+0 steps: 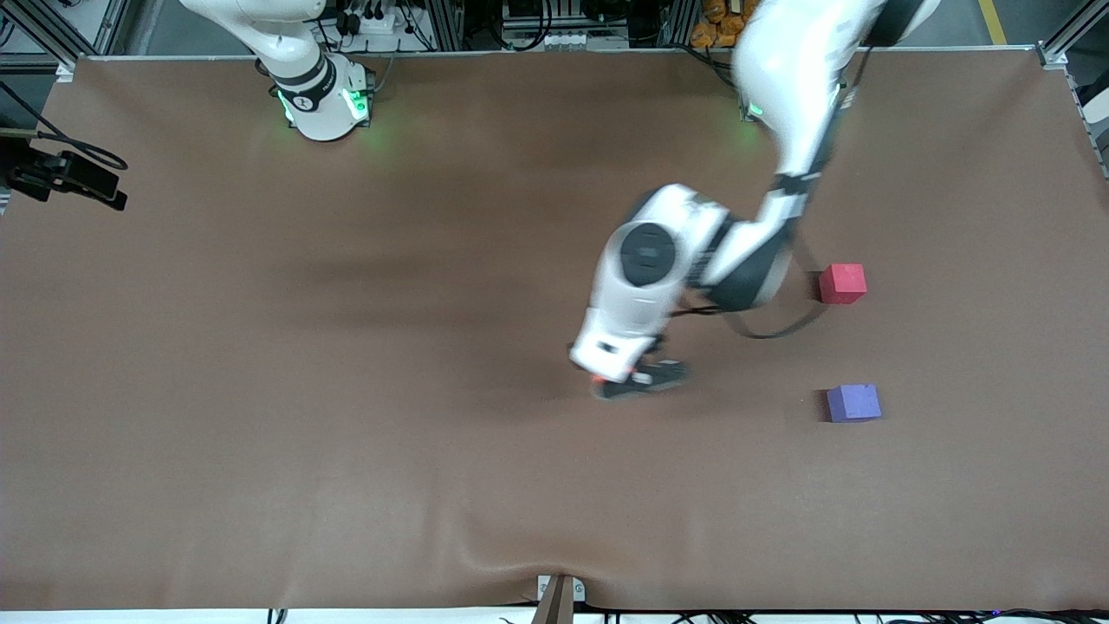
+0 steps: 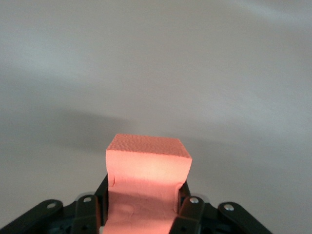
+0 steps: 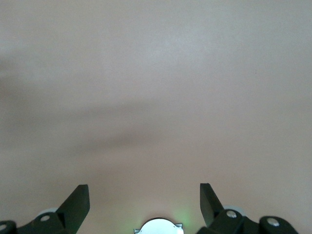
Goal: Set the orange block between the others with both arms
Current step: 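Carry the orange cube with the left gripper toward the pink cube, then lower the orange cube between the pink and purple cubes, open left gripper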
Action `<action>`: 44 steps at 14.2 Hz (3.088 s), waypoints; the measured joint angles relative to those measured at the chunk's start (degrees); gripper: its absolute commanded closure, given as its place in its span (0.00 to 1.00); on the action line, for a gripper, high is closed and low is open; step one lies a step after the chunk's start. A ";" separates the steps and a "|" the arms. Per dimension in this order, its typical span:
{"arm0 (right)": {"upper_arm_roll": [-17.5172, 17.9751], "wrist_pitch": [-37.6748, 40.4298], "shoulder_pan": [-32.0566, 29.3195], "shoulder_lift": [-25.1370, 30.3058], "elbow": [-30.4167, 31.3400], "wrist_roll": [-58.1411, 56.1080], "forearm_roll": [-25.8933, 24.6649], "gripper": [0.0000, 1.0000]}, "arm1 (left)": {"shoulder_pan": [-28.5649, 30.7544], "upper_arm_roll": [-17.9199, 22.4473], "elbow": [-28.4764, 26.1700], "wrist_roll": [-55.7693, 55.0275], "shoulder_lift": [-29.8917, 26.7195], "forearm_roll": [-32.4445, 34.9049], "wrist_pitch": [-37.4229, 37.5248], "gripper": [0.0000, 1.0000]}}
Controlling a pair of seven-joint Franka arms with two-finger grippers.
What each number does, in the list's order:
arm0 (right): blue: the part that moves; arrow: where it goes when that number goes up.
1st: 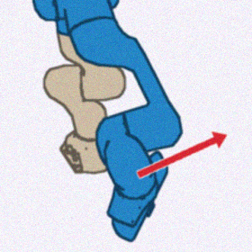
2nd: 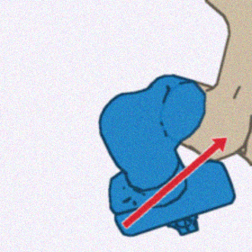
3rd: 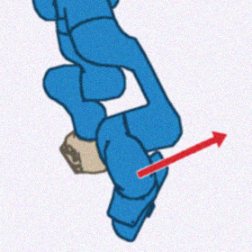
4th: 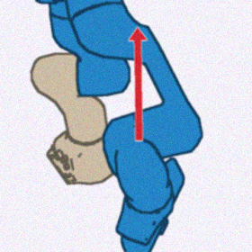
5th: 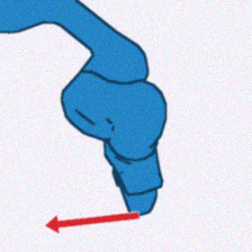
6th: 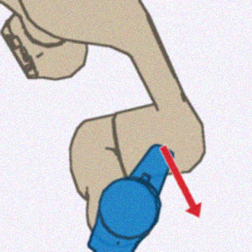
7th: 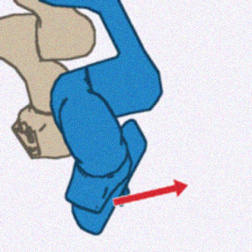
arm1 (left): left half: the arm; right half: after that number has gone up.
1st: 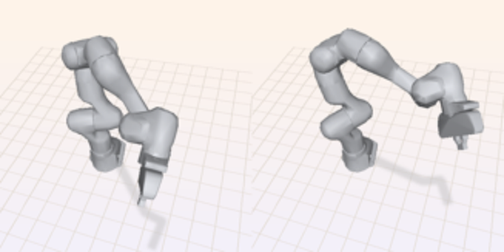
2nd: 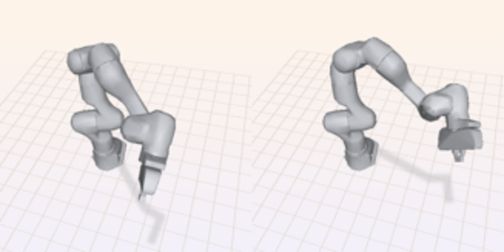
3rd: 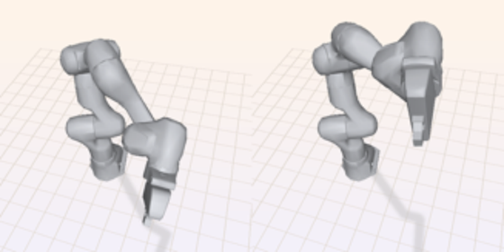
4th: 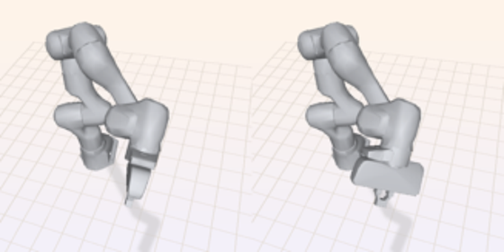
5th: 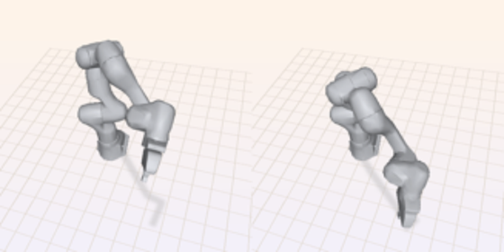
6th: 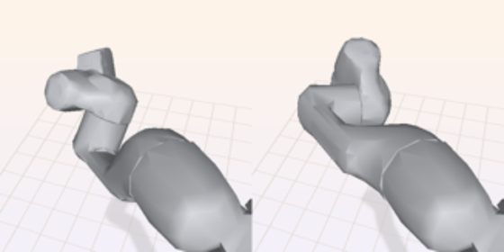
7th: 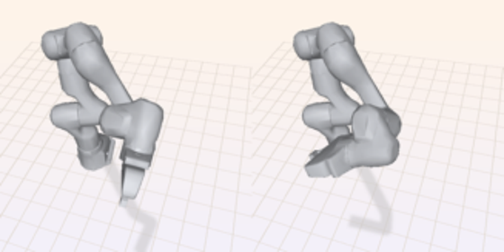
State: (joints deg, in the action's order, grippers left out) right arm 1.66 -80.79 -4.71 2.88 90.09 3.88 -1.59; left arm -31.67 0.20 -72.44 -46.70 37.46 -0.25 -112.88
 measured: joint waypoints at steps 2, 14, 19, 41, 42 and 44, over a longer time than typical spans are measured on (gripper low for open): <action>0.02 0.63 0.17 0.11 -0.57 -0.01 0.00 0.00 | 6.80 0.05 -6.39 7.55 -6.27 0.01 2.03 1.00; 0.08 -3.53 1.72 -0.43 -0.58 0.16 0.74 0.00 | 36.04 -0.73 -40.00 45.15 -15.84 -2.15 -15.27 1.00; 0.09 -3.95 2.26 -1.00 -0.53 0.16 1.12 0.00 | 36.09 -1.75 -47.41 45.09 -14.82 -2.52 -27.99 1.00; 0.07 -4.03 2.69 -1.20 -0.53 0.18 1.17 0.00 | 36.12 -3.08 -49.86 47.62 -13.12 -2.76 -34.21 0.00; 0.07 -4.03 2.70 -1.20 -0.53 0.18 1.17 0.00 | 36.10 -3.12 -49.14 45.89 -13.43 -2.88 -34.12 0.00; 0.07 -4.03 2.71 -1.20 -0.53 0.18 1.17 0.00 | 36.08 -3.24 -46.65 42.91 -15.78 -2.95 -29.89 0.00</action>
State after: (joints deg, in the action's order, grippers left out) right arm 1.73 -84.83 -2.00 1.67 89.56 4.06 -0.42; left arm 4.41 -3.04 -119.09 -3.79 21.68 -3.20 -142.77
